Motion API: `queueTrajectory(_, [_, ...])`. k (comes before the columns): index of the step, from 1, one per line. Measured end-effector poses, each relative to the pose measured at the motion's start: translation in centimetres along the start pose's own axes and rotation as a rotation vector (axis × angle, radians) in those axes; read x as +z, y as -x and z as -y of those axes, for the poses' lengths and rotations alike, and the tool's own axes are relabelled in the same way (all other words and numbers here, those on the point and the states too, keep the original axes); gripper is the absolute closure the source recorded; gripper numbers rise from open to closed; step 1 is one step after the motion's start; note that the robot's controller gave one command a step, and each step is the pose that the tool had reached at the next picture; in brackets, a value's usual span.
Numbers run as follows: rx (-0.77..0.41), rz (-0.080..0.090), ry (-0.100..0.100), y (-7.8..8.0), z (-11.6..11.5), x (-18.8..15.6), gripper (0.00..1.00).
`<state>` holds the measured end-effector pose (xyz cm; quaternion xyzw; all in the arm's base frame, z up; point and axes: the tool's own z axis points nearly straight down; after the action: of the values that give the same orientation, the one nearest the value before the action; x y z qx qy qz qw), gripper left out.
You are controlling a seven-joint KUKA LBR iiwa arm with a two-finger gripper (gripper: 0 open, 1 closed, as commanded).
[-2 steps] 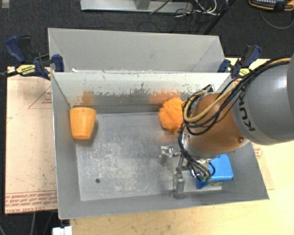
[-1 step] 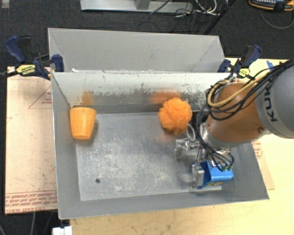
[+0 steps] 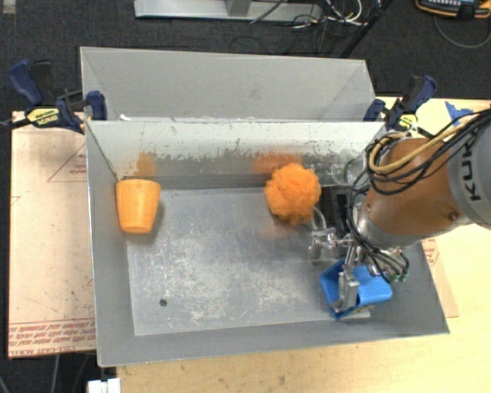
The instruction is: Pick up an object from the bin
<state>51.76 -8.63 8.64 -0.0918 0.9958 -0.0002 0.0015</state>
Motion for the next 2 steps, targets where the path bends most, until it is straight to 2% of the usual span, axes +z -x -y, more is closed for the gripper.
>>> queueTrajectory(1, [0.043, -0.007, 0.008, 1.80, 1.56, -0.96, 0.00])
queueTrajectory(2, [-0.016, 0.004, 0.000, 2.61, 2.14, -0.44, 0.00])
